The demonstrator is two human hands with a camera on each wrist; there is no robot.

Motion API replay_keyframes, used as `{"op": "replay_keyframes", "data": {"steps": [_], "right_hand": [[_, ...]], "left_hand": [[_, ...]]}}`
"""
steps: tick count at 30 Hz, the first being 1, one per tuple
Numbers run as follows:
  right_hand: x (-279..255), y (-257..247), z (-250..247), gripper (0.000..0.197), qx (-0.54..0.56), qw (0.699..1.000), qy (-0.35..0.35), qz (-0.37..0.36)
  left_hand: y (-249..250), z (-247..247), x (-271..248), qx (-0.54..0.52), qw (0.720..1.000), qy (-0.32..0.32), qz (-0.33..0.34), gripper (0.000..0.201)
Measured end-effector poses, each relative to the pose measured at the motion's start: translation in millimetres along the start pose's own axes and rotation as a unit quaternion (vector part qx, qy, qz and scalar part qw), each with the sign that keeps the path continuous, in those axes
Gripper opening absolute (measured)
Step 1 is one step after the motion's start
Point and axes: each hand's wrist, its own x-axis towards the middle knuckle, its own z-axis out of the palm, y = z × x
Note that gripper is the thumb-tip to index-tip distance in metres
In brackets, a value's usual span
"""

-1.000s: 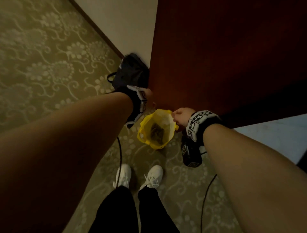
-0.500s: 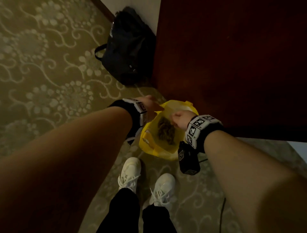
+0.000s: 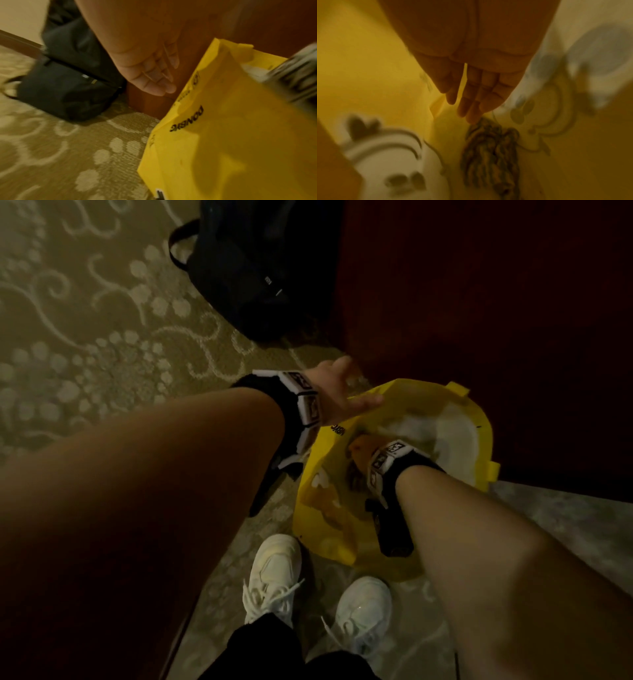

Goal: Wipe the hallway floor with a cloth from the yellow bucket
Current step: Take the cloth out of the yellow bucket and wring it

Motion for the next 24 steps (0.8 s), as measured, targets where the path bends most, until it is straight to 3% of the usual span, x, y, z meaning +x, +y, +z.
{"op": "replay_keyframes", "data": {"steps": [4,8,14,20,24], "right_hand": [[19.5,-9.0,14.1,0.049,-0.097,0.993,-0.067,0.029],[25.1,-11.7,20.5,0.051,-0.208,0.974,-0.094,-0.013],[30.4,-5.9,31.7,0.05,-0.309,0.94,-0.137,-0.034],[17.1,0.0,33.9,0.046,-0.276,0.956,-0.097,-0.006],[10.8,10.6,22.2,0.042,-0.133,0.989,-0.059,0.002]], "left_hand": [[9.5,6.4,16.8,0.0,0.999,-0.013,0.031,0.065],[14.0,0.7,24.5,-0.079,0.996,0.015,0.047,0.047],[16.4,8.4,36.3,-0.064,0.997,0.009,0.034,0.046],[17.5,6.1,32.9,-0.056,0.998,0.028,0.024,0.043],[17.6,5.7,24.7,0.0,0.999,0.032,0.025,0.041]]}}
